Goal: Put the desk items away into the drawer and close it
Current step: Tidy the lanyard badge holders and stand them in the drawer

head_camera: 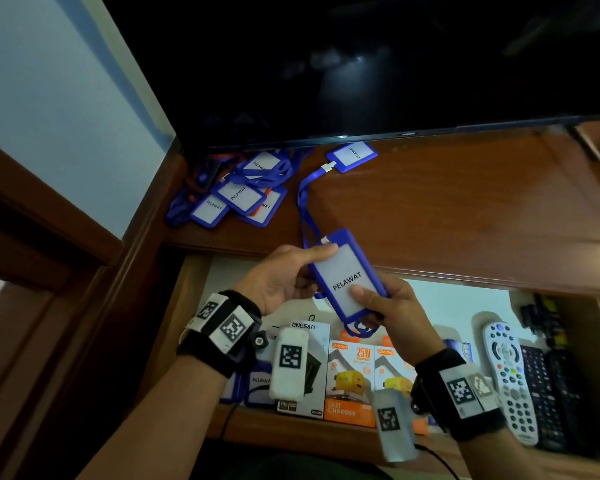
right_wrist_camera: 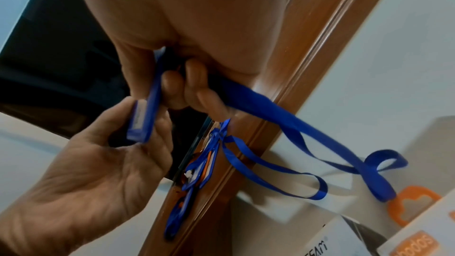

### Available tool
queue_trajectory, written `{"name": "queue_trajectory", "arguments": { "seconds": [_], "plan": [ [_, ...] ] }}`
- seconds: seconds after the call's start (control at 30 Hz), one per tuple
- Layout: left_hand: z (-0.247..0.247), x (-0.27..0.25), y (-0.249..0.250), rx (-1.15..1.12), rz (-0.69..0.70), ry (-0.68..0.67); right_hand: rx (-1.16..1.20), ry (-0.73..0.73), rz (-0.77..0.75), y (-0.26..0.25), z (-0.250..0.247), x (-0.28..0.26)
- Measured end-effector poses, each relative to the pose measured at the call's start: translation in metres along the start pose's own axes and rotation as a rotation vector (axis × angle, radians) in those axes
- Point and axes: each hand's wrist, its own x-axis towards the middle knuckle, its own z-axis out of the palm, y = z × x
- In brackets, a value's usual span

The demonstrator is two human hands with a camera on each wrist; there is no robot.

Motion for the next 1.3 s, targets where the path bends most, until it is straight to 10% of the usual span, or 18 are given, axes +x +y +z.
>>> {"name": "queue_trajectory", "arguments": {
  "seconds": [0.43,0.8,1.1,1.3],
  "plan": [
    [-0.032,-0.008,0.0,-0.065,0.084,-0.461,0.093,-0.146,-0.027,-0.01,-0.013,0.015],
    [-0.018,-0.001,0.0,0.218,0.261,-0.002,0.19,0.066,0.031,-0.009,-0.01,0.02],
    [-0.02,0.005,-0.015,0.546,0.103,0.059,0.037,0.087,0.09,-0.007,-0.004,0.021],
    [-0.02,-0.004,-0.012,0.585,0.049,-0.146,0.076,0.108,0.106,-0.004,-0.009,0.021]
  ]
}}
